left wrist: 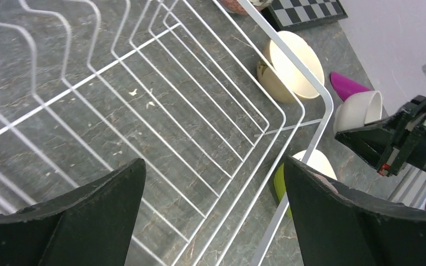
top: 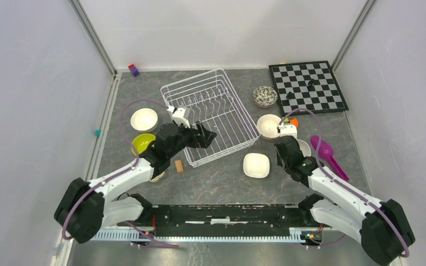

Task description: Unload the bowls from the dish rack

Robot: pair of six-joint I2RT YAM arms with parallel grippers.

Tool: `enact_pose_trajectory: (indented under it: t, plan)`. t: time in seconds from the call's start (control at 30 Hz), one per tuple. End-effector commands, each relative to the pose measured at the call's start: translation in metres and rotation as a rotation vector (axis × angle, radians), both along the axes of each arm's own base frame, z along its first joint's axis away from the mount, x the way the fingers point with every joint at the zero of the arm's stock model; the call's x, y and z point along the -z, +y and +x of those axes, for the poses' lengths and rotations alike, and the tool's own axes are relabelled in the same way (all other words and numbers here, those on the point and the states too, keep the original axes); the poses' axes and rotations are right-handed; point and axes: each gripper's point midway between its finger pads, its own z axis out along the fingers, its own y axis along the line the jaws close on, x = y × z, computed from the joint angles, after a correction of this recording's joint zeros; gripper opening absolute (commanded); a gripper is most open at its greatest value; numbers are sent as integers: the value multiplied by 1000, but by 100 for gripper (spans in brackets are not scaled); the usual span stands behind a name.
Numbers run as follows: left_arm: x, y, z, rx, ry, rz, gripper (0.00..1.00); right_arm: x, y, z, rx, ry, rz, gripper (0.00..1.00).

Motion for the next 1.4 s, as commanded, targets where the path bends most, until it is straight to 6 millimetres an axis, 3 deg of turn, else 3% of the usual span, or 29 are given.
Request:
enact_pose_trajectory:
  t: [0.0, 0.17, 0.37, 0.43, 0.5, 0.53, 0.6, 0.93, 1.13, 1.37]
  plan:
    - [-32, -26, 14, 59, -244, -10, 100, -8, 7, 18, 20, -48, 16, 0]
    - [-18, -59, 24, 140, -255, 51, 100, -2, 17, 25, -40, -11, 9, 2]
    - [-16, -89, 26, 179, -367, 91, 100, -2, 20, 29, -84, -9, -17, 7]
    - [-13, -95, 29, 183, -359, 82, 100, -4, 19, 30, -88, -13, -28, 22]
    - [-8, -101, 32, 197, -334, 101, 100, -7, 17, 31, -83, -22, -36, 49]
    - [-4, -105, 33, 207, -313, 119, 100, -9, 15, 32, -79, -30, -41, 56]
    - [3, -113, 36, 235, -284, 155, 100, -16, 13, 33, -73, -53, -44, 61]
    - [35, -151, 43, 335, -292, 270, 100, -60, -7, 34, 35, -245, -10, 67]
    - [58, -163, 55, 349, -325, 385, 100, -91, -21, 30, 106, -380, 30, 67]
    - [89, -188, 59, 407, -285, 460, 100, -99, -25, 27, 119, -428, 52, 66]
